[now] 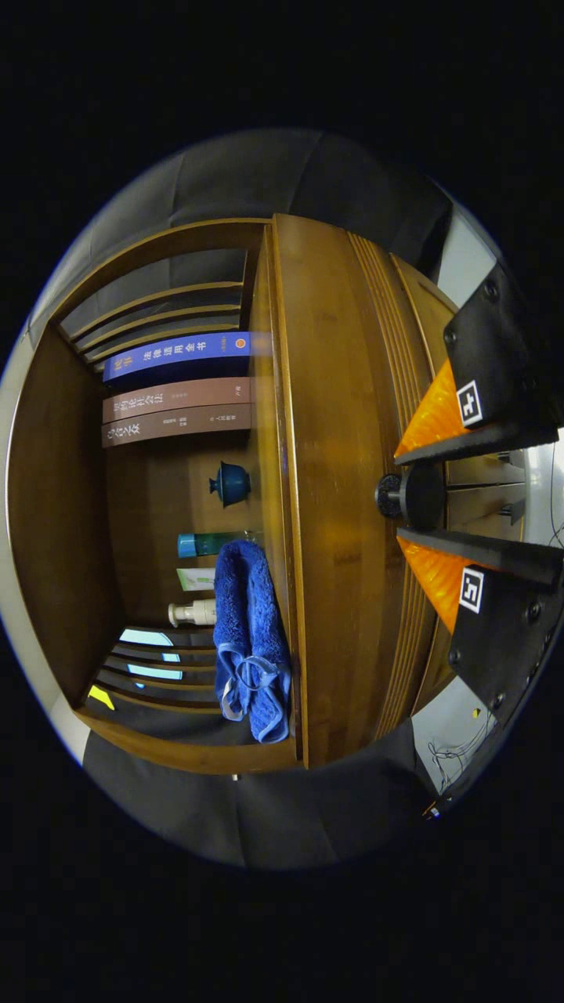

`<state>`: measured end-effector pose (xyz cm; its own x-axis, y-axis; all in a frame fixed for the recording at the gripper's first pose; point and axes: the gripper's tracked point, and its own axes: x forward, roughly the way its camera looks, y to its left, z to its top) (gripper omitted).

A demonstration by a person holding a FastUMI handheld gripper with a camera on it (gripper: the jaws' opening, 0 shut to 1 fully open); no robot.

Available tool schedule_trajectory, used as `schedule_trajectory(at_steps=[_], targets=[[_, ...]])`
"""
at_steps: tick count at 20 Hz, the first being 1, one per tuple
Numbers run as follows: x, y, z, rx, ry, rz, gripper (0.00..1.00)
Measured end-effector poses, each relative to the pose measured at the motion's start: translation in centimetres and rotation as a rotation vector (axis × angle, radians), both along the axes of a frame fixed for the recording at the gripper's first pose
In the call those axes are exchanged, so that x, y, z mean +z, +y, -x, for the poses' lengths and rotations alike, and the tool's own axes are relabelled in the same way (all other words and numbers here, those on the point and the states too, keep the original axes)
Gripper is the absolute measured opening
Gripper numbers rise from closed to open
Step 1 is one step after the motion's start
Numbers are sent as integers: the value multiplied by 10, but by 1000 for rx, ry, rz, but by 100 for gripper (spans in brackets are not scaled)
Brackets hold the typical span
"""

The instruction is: Pull open the drawer, take out the items inside it, and place them on the countertop above the cabinet.

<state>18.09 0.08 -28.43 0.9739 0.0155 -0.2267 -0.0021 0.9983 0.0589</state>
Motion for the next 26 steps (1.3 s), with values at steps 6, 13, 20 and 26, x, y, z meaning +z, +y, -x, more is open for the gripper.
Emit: schedule_trajectory(at_steps=[6, 13, 20, 26], targets=[[-4, -1, 6, 29, 3, 53, 29], [2, -1, 50, 22, 11, 39, 29], [6, -3, 93, 33, 8, 34, 28], [7, -4, 116, 34, 9, 26, 28]])
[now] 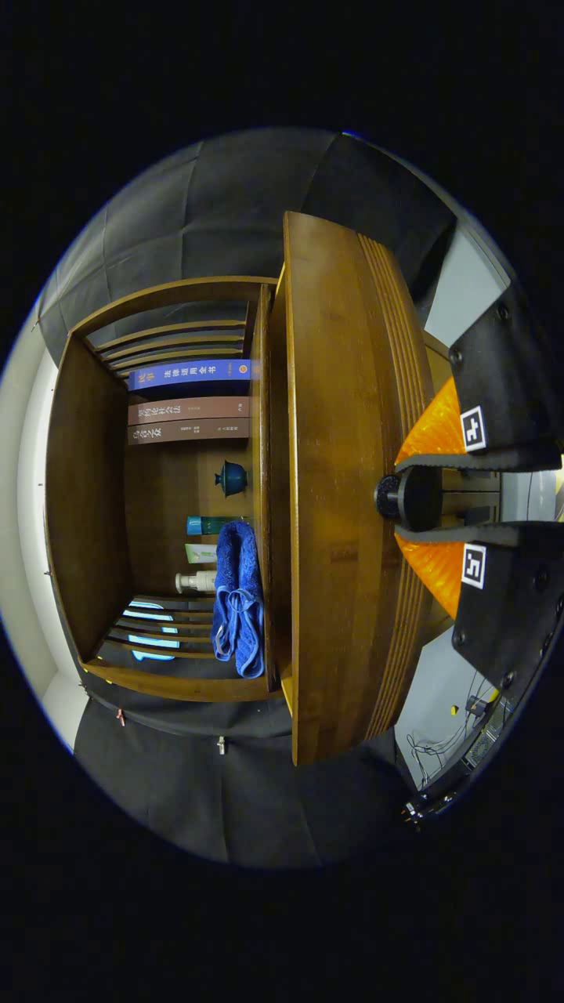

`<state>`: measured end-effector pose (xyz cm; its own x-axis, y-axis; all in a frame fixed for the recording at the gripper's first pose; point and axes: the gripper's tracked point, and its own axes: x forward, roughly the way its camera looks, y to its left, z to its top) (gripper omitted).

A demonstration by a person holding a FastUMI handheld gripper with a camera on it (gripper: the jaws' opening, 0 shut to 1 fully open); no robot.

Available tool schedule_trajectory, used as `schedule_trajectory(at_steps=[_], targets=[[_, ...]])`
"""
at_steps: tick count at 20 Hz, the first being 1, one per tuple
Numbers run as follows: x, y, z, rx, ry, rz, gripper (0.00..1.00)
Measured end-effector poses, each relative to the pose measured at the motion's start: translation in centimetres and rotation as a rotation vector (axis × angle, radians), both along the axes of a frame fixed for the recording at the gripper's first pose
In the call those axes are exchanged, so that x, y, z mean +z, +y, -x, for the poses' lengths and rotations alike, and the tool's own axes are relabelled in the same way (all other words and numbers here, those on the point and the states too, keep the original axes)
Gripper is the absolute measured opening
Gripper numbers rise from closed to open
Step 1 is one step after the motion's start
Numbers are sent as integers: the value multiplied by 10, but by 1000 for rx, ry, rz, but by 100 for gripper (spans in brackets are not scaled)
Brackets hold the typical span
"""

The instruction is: Pull open the drawer, take out the items inside it, and place them on the countertop above the cabinet.

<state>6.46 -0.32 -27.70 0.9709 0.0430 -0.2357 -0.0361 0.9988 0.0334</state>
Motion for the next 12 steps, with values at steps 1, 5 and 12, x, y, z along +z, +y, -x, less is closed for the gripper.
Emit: schedule_trajectory(at_steps=[1, 5, 12], targets=[[-1, 0, 1, -2, 1, -5, 28], [-2, 0, 3, 0, -6, 22, 29], [5, 10, 8, 38, 11, 5, 56]])
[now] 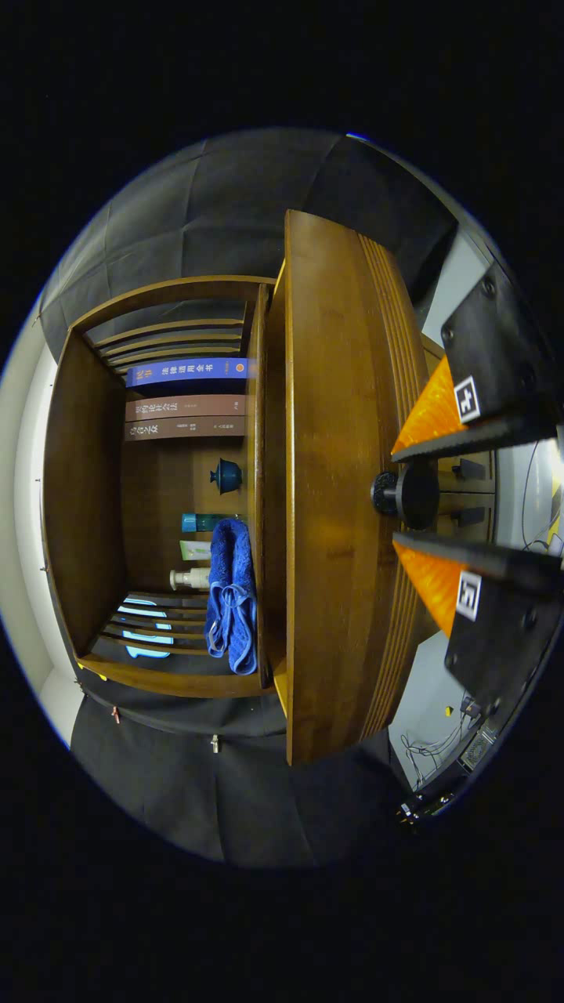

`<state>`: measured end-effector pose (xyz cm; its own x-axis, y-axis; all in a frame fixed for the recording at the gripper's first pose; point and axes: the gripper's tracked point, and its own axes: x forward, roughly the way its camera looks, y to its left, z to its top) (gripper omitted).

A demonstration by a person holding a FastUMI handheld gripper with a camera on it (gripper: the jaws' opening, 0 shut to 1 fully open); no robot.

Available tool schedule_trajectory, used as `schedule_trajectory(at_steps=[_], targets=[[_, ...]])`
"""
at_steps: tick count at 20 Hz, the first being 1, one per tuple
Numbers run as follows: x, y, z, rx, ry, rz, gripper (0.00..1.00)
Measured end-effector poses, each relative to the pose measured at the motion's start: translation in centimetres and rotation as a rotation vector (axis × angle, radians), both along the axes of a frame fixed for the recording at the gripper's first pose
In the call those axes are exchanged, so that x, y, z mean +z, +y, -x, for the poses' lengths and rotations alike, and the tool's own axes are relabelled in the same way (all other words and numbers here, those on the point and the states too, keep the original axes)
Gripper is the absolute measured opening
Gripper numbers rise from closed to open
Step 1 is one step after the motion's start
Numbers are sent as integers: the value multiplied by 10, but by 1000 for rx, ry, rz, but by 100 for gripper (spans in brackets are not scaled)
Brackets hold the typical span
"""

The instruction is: Pull open the drawer, take out the items inside it, and place them on the countertop above the cabinet.

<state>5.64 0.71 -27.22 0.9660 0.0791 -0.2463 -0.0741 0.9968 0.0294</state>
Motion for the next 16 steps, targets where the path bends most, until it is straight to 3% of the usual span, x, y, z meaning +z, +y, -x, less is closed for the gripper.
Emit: schedule_trajectory(at_steps=[3, 11, 16], targets=[[12, 2, 9, 17, -15, 22, 97], [146, -9, 21, 28, -114, -52, 98], [143, -14, -19, 35, 201, 9, 98]])
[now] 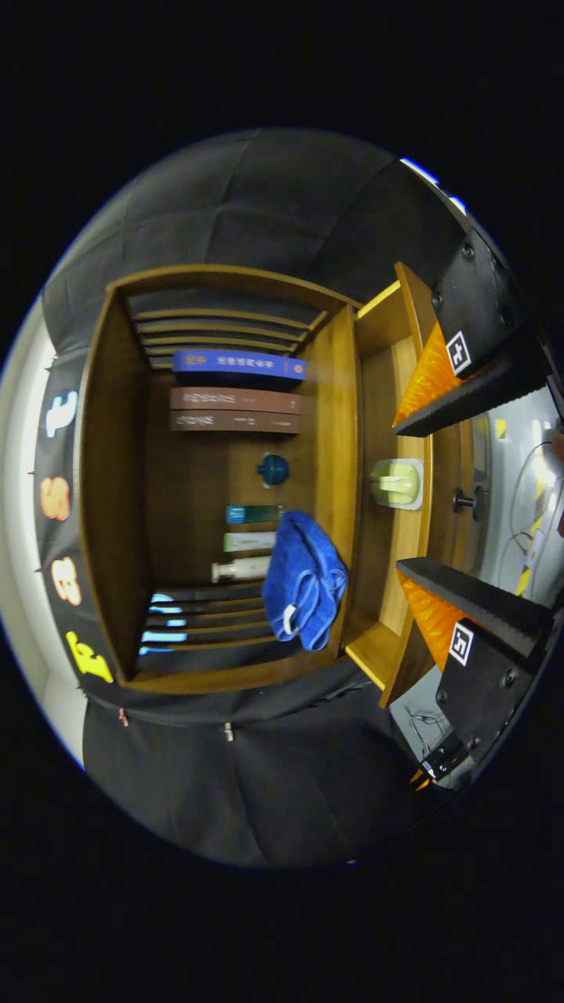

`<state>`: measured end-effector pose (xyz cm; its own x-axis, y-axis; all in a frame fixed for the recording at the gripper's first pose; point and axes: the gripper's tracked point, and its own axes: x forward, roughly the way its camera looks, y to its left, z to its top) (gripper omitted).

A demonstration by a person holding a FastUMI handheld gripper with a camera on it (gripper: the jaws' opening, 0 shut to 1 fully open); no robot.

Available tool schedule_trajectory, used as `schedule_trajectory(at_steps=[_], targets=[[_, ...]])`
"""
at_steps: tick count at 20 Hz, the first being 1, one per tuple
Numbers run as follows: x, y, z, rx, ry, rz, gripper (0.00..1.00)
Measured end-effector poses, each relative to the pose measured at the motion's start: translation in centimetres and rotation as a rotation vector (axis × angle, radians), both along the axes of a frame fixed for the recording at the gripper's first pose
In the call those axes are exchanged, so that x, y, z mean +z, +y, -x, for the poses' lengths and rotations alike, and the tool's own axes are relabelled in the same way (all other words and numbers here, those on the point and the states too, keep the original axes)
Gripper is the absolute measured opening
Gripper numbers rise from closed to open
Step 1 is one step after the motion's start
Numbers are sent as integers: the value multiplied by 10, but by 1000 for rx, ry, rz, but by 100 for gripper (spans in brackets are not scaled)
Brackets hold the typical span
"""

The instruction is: Pull open the drawer, take out the items inside it, and place them on the countertop above the cabinet.

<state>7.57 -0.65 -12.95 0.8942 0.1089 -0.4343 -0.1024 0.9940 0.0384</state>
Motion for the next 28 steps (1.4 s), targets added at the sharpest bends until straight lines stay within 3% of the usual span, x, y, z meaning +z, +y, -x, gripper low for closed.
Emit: schedule_trajectory(at_steps=[4, 9, 15, 24, 28], targets=[[-23, -1, -55, -14, 178, 24, 98], [-91, 1, -106, -19, 416, 71, 98], [-131, 3, -145, -75, 509, 80, 95], [-170, 1, -154, -116, 585, 99, 36], [-171, -2, -150, -103, 608, 94, 19]])
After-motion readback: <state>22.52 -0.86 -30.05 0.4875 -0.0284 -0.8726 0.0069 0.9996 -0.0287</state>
